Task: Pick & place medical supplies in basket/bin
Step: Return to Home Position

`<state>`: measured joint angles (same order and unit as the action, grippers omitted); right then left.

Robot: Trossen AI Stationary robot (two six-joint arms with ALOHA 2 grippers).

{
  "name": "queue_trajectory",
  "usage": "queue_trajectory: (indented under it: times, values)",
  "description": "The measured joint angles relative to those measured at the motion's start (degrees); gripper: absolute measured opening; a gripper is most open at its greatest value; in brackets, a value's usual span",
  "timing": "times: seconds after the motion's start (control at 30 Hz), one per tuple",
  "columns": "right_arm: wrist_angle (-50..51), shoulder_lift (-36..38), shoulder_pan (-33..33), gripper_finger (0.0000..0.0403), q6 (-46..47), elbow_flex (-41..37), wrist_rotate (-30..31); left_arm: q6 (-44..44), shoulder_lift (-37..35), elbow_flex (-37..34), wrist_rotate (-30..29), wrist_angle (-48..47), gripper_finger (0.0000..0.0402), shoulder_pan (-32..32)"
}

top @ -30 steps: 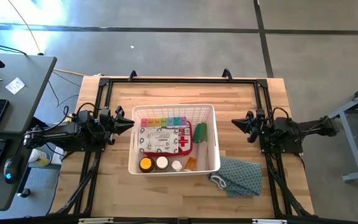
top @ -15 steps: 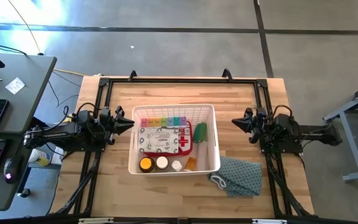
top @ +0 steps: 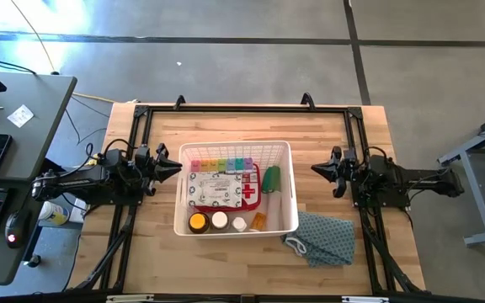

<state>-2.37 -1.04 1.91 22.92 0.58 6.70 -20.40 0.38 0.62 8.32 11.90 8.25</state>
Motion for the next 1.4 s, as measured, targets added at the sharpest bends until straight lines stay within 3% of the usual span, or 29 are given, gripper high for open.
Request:
queue_trajectory:
  times: [0.4, 0.77, 1.4]
  values:
    - [1.3, 0.0, 0.0, 0.0000, -5.5, 0.0, -7.6, 0.0, 0.0, 0.0, 0.0, 0.0, 0.0099, 0.0]
    - [1.6, 0.0, 0.0, 0.0000, -10.4, 0.1, -6.4, 0.0, 0.0, 0.0, 0.0, 0.0, 0.0099, 0.0]
    - [1.0, 0.0, 0.0, 0.0000, -9.5, 0.0, -6.0, 0.0, 0.0, 0.0, 0.0, 0.0, 0.0099, 0.0]
